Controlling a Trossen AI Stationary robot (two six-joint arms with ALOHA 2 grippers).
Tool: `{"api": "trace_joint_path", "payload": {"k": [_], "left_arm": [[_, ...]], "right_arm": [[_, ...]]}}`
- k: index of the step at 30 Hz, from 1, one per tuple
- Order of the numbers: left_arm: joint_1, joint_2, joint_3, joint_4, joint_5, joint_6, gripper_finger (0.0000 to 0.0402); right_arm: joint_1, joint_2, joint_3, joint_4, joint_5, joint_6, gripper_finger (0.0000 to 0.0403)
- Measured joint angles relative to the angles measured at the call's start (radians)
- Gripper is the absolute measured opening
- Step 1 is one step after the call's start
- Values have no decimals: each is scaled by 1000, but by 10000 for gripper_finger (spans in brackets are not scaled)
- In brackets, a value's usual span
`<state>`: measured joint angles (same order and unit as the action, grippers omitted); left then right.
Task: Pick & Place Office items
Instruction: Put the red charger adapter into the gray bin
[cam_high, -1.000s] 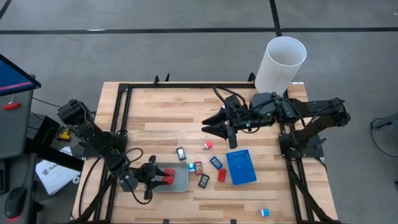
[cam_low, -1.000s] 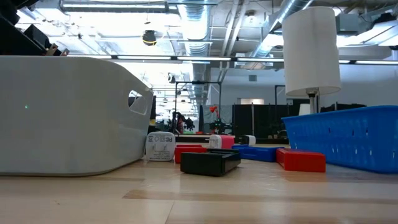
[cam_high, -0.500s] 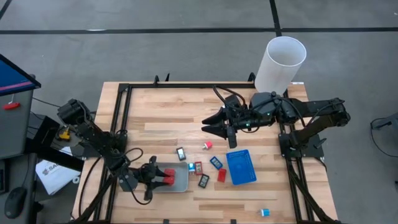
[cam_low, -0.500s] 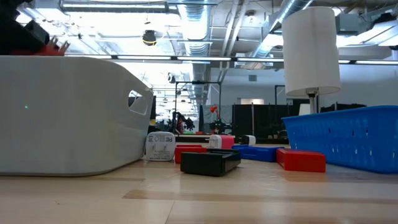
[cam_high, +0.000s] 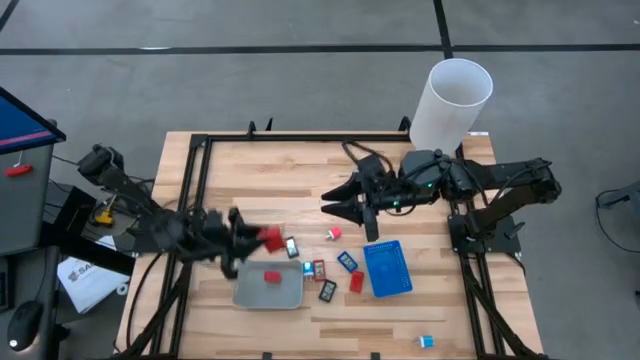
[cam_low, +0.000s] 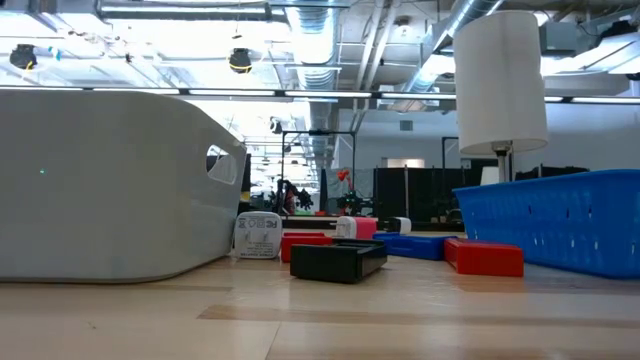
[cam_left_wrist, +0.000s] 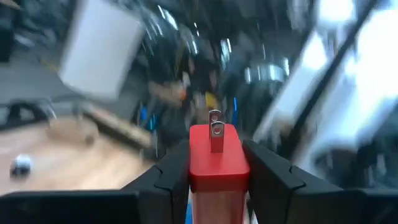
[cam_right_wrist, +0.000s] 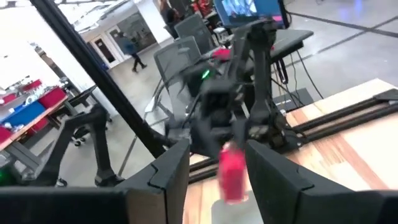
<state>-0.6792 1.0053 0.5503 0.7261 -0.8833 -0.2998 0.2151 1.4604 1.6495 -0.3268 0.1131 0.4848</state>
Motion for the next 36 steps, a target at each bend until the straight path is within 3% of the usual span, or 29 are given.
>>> {"api": "trace_joint_path", "payload": {"k": [5,8,21,36], "left_arm": [[135,36,3,366,155,24,118],[164,78,31,473,193,38,118],[256,237,251,487,290,19,118],[253,281,263,484,313,-66,118]], "right_arm": [[17,36,-2,28,-13,-36,144],[27,62,1,60,-29,-43,139],[64,77,-1,153,-37,-77,127],[54,78,-1,188,-35,-103,127]]}}
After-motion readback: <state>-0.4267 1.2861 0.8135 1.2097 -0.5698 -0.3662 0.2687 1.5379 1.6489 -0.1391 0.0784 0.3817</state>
